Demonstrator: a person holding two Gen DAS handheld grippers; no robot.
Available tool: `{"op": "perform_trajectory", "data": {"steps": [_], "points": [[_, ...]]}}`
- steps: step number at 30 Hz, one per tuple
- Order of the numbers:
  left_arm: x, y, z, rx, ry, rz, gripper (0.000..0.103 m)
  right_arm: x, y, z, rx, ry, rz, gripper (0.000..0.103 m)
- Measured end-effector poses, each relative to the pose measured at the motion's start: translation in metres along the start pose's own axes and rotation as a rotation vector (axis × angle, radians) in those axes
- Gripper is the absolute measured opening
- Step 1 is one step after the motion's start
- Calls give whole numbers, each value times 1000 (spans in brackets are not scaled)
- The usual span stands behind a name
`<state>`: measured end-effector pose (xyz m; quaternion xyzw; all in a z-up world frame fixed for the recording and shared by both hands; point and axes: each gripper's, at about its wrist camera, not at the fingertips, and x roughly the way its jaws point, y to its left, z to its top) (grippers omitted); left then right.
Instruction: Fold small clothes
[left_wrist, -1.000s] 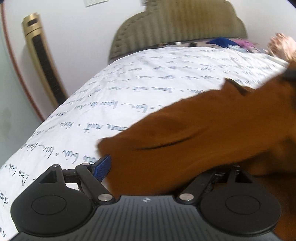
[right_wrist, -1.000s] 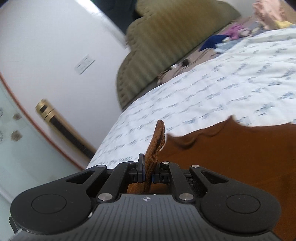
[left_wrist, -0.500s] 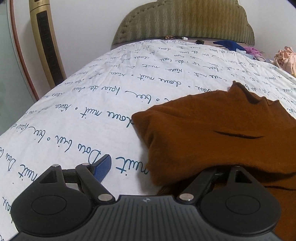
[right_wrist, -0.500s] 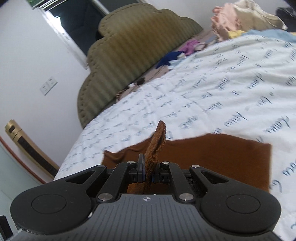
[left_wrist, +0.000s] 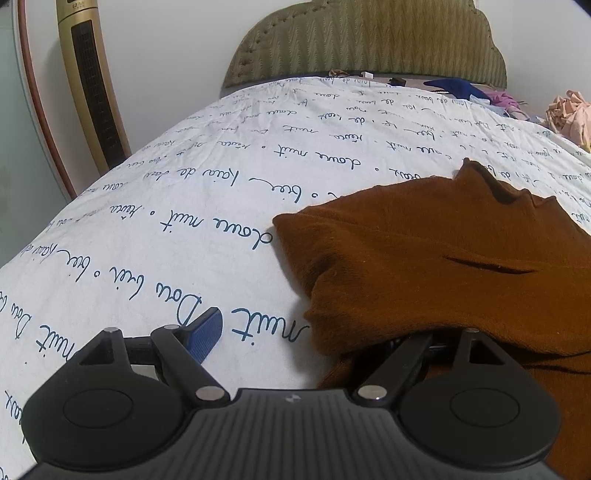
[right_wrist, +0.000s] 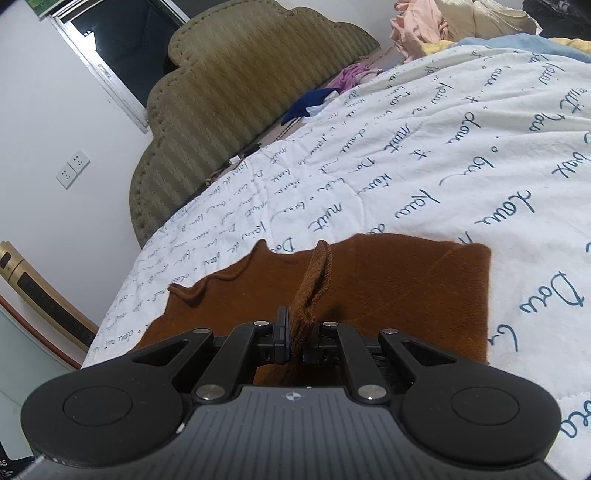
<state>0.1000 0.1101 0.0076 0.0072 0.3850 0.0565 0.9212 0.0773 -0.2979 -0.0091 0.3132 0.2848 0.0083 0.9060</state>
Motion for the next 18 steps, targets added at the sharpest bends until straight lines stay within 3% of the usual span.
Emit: {"op": "perform_trajectory", "data": {"steps": [18], "points": [[-33,28,-25,51,0,-18,82,-5,-9,-4,-11,-18,-71,12]]}}
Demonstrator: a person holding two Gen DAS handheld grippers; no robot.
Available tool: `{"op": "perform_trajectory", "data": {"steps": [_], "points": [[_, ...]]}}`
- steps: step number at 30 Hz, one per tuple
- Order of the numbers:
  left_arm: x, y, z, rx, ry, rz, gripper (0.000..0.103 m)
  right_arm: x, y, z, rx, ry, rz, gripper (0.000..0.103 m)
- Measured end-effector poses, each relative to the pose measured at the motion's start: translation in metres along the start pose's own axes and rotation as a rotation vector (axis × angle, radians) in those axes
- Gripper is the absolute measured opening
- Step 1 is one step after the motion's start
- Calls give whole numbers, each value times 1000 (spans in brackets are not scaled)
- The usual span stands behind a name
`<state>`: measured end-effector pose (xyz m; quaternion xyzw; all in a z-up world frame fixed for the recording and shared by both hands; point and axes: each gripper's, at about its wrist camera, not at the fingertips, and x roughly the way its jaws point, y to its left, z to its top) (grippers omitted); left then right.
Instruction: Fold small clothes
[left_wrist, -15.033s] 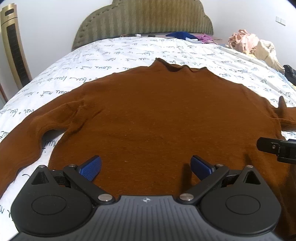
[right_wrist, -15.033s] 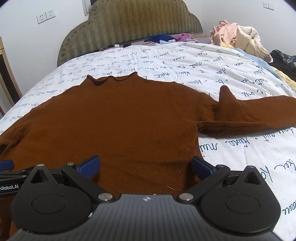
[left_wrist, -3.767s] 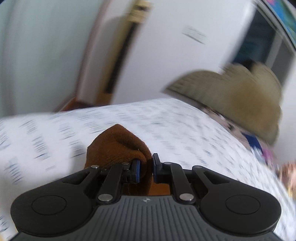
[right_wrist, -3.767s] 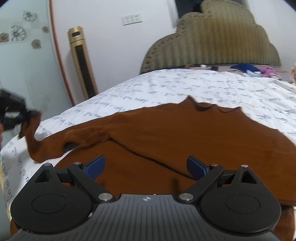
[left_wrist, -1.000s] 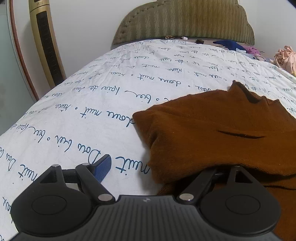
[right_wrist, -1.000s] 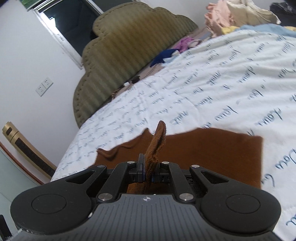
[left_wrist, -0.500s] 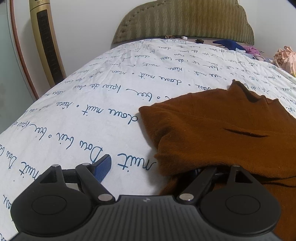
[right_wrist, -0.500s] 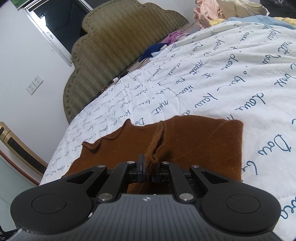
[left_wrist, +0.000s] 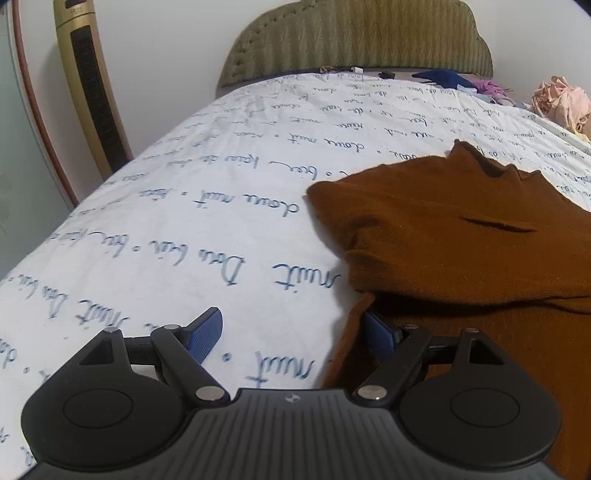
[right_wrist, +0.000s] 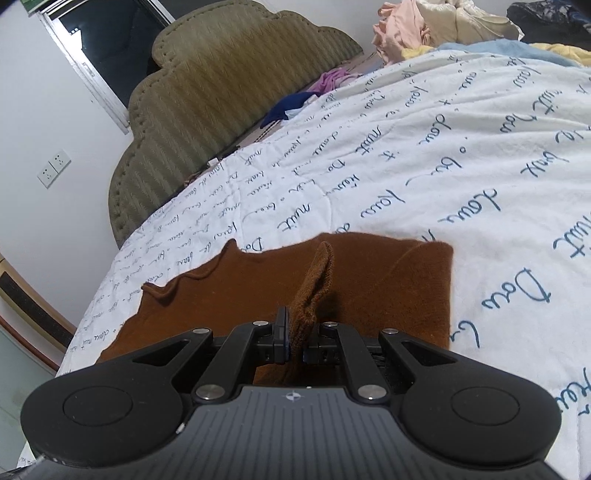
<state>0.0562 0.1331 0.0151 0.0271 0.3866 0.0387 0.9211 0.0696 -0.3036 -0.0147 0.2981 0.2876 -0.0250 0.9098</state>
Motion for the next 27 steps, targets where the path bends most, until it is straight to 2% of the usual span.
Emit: {"op": "perform_trajectory", "data": {"steps": [5,9,11,14,16,18,20,21,22,24,27], "points": [[-22,6,5,-42,-37,-16,82,-4,0,-1,2,-11,-4,12],[-36,-7,9,-57,-60,-89,82,-6,-3,-1,13,-9,-32,17],[-37,-21,11,-34,-60,-128,82,-13,-2,-1,-3,-44,-73,19],[-34,-44,13,13,-60,-149,82,-30,5,-1,-75,-148,-159,21],[-27,-59,15,43,-60,-151,82,-36,13,-1,-150,-177,-168,21],[-16,-71,16,61,-45,-139,82,-34,21,-3,-223,-156,-162,22],[-6,-78,16,65,-23,-127,82,-26,22,-5,-243,-83,-124,26],[-1,-80,15,62,-10,-117,82,-19,20,-6,-241,-36,-115,32],[2,-80,14,61,-3,-115,82,-13,17,-9,-232,-6,-126,33],[4,-80,12,58,5,-109,82,-15,12,-12,-213,-26,-157,33],[2,-78,10,61,0,-108,82,-30,14,-12,-209,-73,-149,40]]}}
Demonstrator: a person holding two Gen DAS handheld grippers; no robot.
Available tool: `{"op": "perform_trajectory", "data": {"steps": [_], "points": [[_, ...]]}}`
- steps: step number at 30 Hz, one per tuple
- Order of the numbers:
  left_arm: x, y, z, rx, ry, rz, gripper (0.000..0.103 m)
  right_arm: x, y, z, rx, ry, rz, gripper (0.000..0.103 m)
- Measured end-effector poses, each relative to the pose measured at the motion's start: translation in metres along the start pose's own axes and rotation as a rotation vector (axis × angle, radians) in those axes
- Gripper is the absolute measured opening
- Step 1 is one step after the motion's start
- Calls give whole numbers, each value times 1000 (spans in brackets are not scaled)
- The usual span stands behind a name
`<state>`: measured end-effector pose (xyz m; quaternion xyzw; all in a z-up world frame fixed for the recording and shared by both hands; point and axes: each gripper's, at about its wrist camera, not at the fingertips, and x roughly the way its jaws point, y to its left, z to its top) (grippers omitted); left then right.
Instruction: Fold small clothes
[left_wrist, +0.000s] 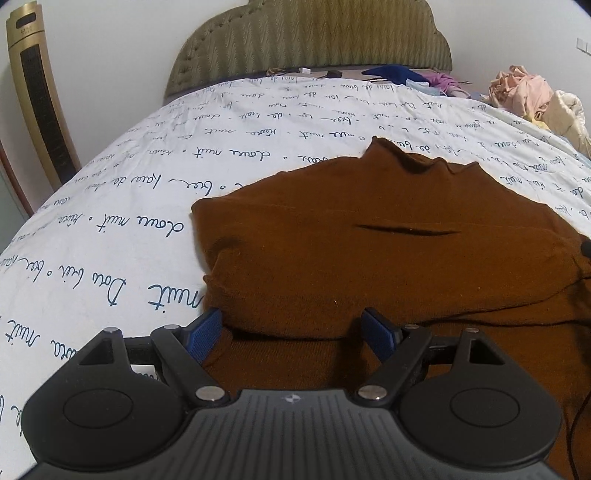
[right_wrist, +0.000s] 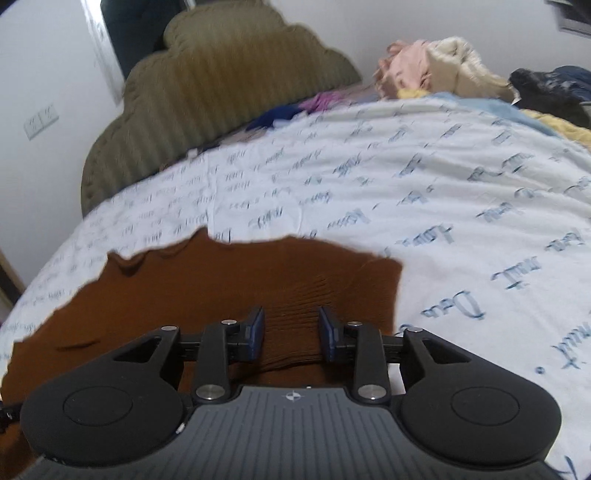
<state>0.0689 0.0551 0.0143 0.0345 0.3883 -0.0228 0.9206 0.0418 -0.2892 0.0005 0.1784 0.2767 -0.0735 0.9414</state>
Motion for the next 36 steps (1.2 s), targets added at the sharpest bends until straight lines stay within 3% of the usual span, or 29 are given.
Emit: {"op": "perform_trajectory", "data": {"steps": [2,4,8,10,12,23,36], "points": [[-1,1,-1,-4,-1,3,82,-4,6,-1,-30,12,31,48],[-2,1,-2,-14,1,2,82,-3,12,-6,-80,45,47,64],[-7,1,-8,-25,3,-10,82,-16,26,-13,-183,18,-39,71],[-10,-1,-11,-19,4,-11,82,-30,29,-12,-188,-2,-3,87],[-12,-2,-14,-20,8,-16,82,-42,31,-13,-195,-10,43,92],[-32,0,-39,-24,10,-51,82,-81,41,-46,-225,78,180,97],[-70,29,-75,-51,4,-77,82,-133,31,-76,-235,129,232,102]]}}
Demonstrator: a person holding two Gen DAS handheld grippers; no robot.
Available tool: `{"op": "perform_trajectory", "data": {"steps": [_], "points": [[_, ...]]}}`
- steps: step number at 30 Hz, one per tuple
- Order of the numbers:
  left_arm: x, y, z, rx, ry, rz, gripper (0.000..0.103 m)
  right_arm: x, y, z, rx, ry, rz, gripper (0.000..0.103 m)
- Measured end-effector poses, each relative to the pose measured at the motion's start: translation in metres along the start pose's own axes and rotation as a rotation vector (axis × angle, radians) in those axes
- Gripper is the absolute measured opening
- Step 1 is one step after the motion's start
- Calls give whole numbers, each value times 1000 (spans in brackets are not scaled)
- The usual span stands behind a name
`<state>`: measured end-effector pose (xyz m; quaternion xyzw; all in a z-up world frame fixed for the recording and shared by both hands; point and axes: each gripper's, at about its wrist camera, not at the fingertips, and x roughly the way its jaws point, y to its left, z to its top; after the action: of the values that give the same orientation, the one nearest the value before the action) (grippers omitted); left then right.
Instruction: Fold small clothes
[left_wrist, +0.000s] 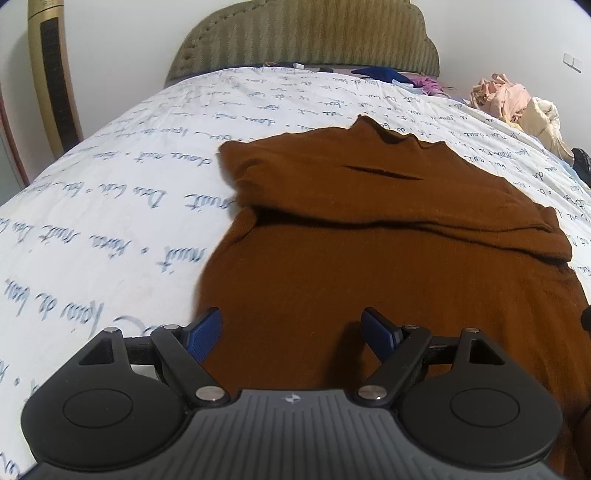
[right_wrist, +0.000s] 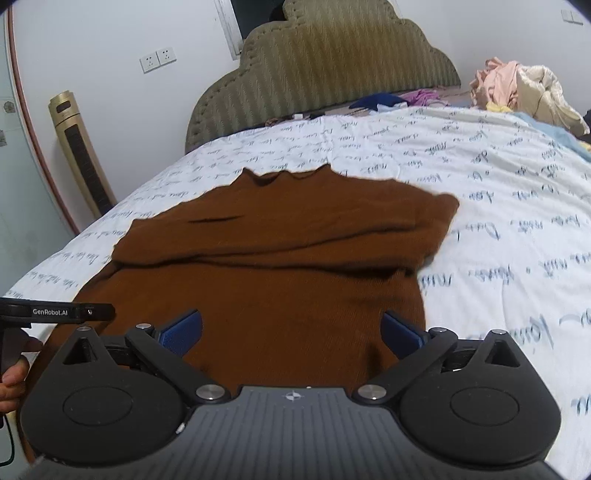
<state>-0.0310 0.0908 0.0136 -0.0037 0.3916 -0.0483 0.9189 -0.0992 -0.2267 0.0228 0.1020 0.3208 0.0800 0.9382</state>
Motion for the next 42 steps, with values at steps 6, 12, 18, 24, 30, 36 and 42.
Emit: {"op": "perform_trajectory", "data": {"steps": [6,12,18,24,30,36,42], "points": [[-18,23,-11,-41,-3,-26,82,-15,-7,-22,18,37,-29,103],[-25,51,-27,-84,22,-50,82,-38,-27,-39,41,54,-44,102],[-28,58,-33,-105,53,-172,82,-50,-41,-53,76,99,-26,94],[-25,31,-36,-66,88,-311,80,-47,-12,-60,17,143,95,78],[-25,-5,-34,59,88,-285,20,-33,18,-59,-39,145,123,35],[-36,-14,-14,72,48,-343,10,-38,16,-39,-4,105,188,19],[-41,-22,17,82,-41,-326,10,-40,7,5,-20,-13,165,18]]}}
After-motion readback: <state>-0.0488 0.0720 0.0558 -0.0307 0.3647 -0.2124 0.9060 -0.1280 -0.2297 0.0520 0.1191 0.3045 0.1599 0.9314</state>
